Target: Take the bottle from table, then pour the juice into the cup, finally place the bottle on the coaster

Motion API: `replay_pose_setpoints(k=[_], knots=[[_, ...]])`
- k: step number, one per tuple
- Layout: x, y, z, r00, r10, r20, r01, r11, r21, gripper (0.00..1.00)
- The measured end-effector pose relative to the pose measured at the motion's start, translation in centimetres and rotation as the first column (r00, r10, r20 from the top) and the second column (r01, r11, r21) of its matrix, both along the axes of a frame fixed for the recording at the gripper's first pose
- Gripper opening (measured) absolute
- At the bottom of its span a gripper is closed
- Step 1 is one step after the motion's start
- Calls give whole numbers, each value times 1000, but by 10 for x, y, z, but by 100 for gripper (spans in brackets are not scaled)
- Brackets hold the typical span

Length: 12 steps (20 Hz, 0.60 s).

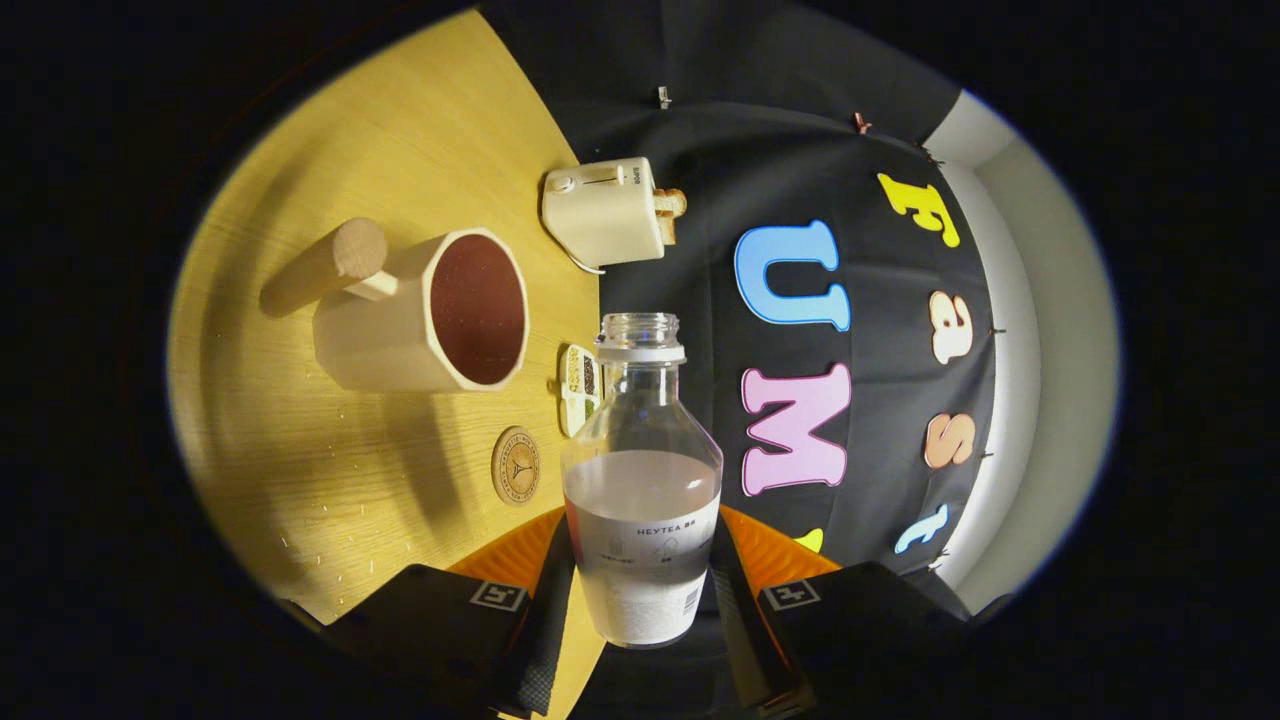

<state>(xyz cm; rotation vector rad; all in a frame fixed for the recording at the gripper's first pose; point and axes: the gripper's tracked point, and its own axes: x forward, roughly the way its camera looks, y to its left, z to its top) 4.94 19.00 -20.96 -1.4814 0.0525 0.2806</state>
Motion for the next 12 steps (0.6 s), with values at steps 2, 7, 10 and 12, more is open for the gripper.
replay_pose_setpoints(k=[2,7,10,12], knots=[[4,0,-7,1000,5,-9,-5,999,-32,70],[14,0,-10,1000,21,12,-19,994,-106,70],[18,-3,-11,1000,24,18,-21,992,-128,70],[21,-4,-13,1000,24,19,-21,990,-141,70]])
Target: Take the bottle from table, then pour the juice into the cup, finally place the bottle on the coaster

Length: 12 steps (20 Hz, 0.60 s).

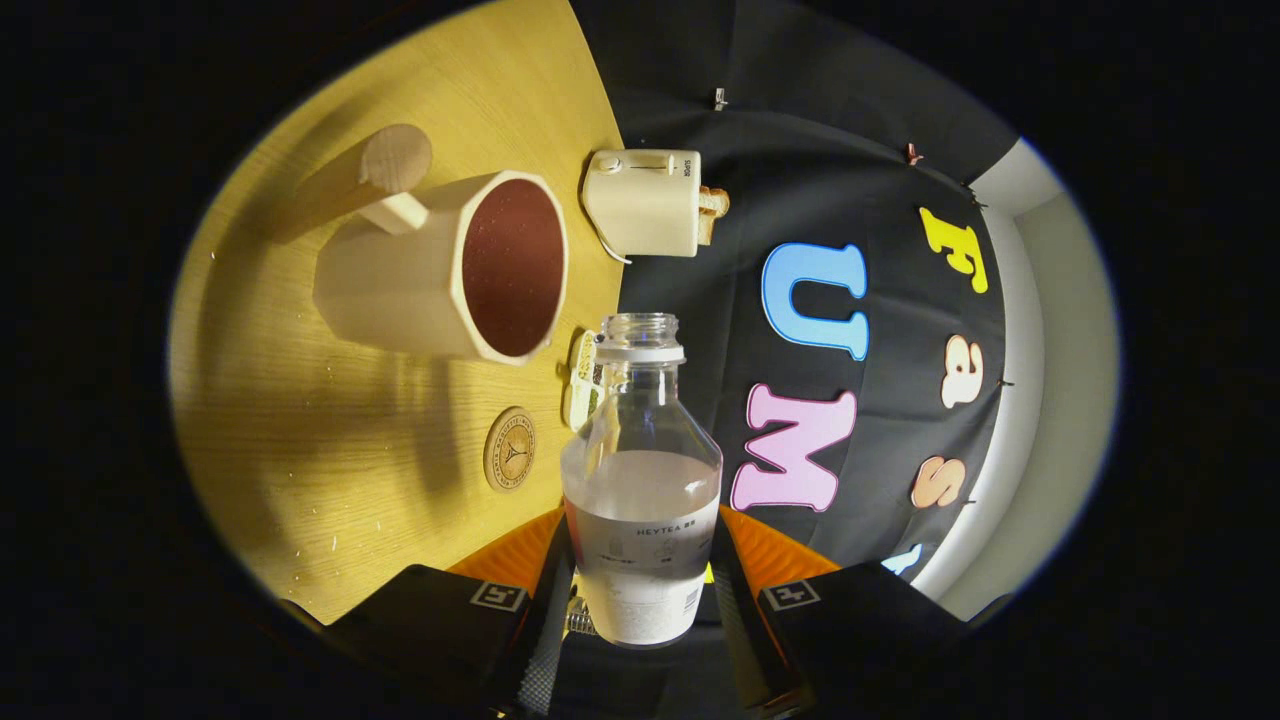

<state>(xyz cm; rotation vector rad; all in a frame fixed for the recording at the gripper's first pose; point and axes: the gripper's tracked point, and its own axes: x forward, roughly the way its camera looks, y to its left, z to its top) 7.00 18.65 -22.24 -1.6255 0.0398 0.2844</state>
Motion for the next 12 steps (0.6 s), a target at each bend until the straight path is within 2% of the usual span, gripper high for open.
replay_pose_setpoints(k=[12], knots=[[4,2,-4,999,39,1,-38,996,-79,70]])
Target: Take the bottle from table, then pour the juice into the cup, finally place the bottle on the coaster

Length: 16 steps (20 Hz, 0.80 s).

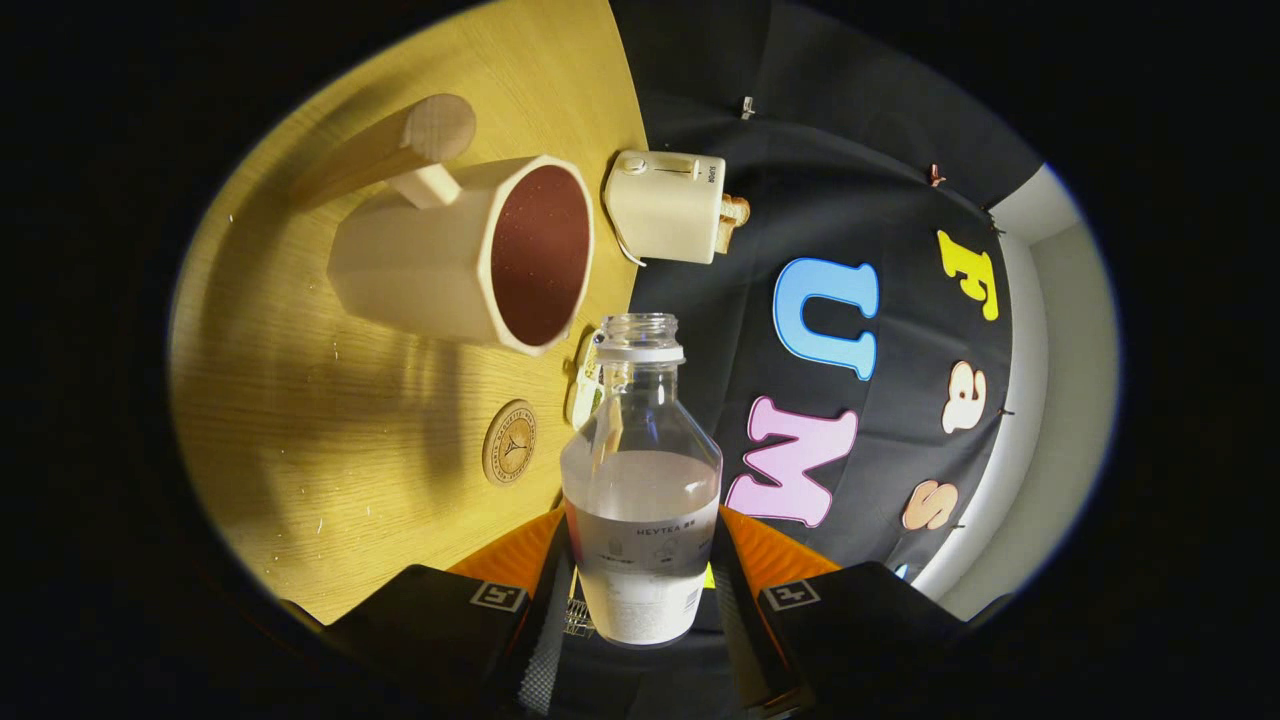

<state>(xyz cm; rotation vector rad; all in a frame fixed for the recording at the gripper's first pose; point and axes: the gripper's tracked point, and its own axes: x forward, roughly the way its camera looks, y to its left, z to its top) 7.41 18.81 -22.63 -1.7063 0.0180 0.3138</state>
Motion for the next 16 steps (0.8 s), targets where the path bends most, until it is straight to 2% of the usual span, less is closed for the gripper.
replay_pose_setpoints(k=[10,16], knots=[[-1,1,-1,999,41,1,-41,998,-57,70],[0,-1,-1,999,39,1,-39,997,-64,70]])
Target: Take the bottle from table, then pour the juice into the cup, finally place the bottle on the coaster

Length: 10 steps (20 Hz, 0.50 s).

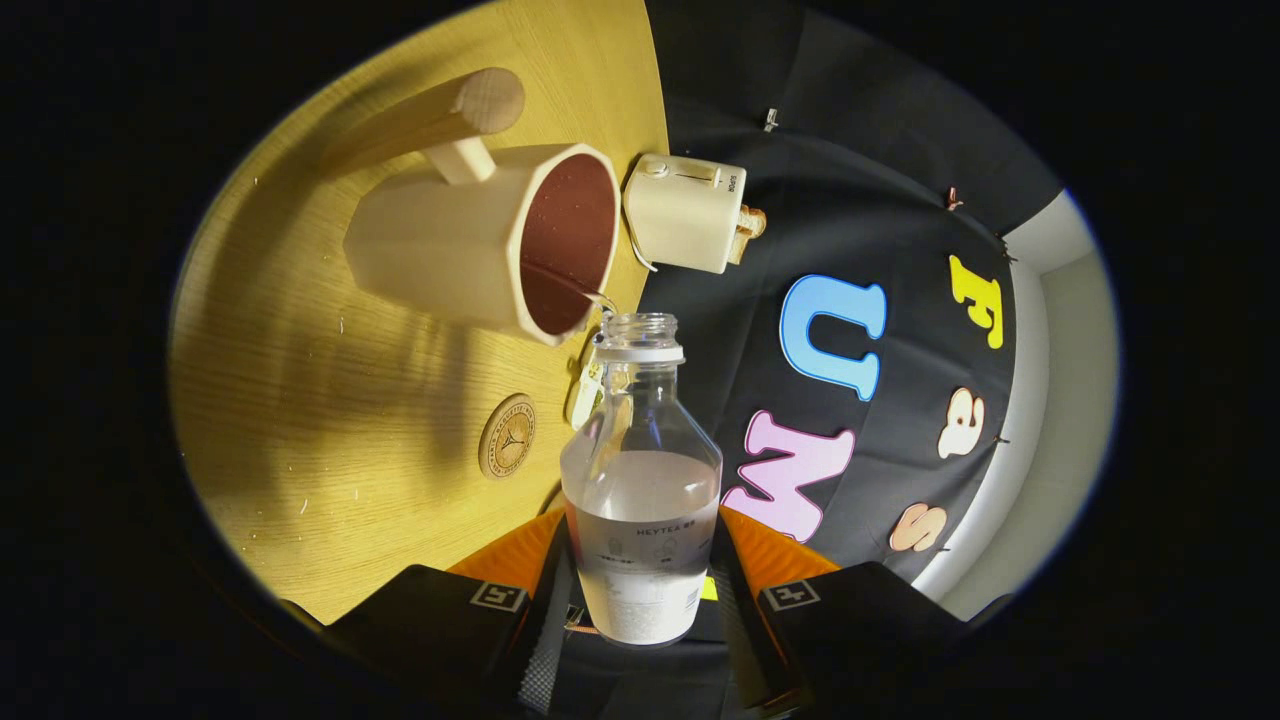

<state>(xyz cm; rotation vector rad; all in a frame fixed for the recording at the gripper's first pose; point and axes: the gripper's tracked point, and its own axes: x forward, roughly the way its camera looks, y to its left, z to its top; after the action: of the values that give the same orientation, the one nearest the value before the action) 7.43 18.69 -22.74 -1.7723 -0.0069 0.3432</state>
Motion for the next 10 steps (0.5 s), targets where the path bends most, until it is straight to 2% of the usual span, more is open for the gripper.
replay_pose_setpoints(k=[10], knots=[[-1,4,2,999,45,15,-45,999,-29,70]])
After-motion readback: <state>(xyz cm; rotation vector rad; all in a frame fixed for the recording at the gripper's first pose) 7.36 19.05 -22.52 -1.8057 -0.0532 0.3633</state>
